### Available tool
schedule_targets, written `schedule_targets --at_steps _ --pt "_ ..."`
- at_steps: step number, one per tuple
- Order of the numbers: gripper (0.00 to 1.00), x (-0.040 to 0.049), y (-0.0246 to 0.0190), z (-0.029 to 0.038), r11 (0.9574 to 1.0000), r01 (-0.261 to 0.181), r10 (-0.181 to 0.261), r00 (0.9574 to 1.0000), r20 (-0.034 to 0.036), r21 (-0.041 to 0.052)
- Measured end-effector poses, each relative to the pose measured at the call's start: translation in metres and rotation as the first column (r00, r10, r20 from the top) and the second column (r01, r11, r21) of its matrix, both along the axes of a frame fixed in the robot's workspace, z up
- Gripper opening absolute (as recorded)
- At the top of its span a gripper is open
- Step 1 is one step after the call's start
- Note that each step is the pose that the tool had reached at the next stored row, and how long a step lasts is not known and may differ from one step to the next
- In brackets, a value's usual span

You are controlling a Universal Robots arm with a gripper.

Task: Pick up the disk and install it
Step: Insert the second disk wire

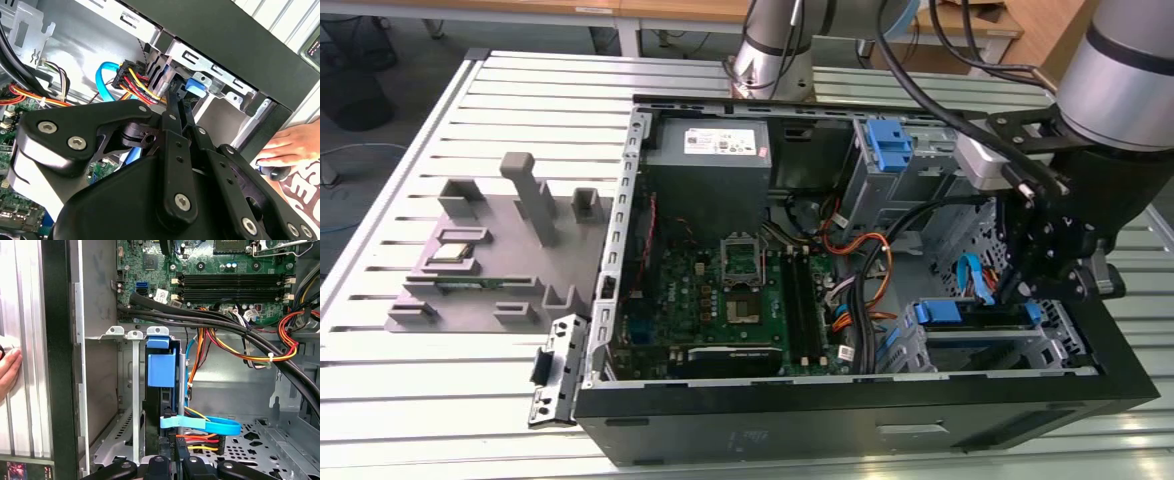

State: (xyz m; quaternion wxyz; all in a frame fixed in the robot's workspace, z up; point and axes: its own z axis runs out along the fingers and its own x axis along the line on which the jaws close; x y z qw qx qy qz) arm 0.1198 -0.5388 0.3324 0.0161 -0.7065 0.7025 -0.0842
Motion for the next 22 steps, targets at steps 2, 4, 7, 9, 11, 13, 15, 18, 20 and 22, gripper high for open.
schedule_targets --at_steps 2,4,7,9,11,13,15,18,20,22 --pt "0.16 0.0000 0.0000 -0.0001 1.0000 0.000 0.000 1.0000 0.0000 0.0000" --pt "0.16 0.0000 0.0000 -0.0003 1.0000 0.000 0.000 1.0000 0.0000 0.0000" --pt "0.16 0.0000 0.0000 -0.0014 1.0000 0.000 0.000 1.0000 0.0004 0.0000" --pt "0.16 0.0000 0.0000 -0.0018 1.0000 0.000 0.000 1.0000 0.0006 -0.0002" --pt "0.16 0.0000 0.0000 -0.0020 1.0000 0.000 0.000 1.0000 0.0006 -0.0002" --pt "0.16 0.0000 0.0000 -0.0021 1.0000 0.000 0.000 1.0000 0.0006 0.0000" --pt "0.16 0.0000 0.0000 -0.0020 1.0000 0.000 0.000 1.0000 0.0006 0.0002" --pt "0.16 0.0000 0.0000 -0.0002 1.0000 0.000 0.000 1.0000 0.0006 0.0003" --pt "0.16 0.0000 0.0000 0.0012 1.0000 0.000 0.000 1.0000 0.0006 0.0002" --pt "0.16 0.0000 -0.0001 0.0016 1.0000 0.000 0.000 1.0000 0.0006 0.0003"
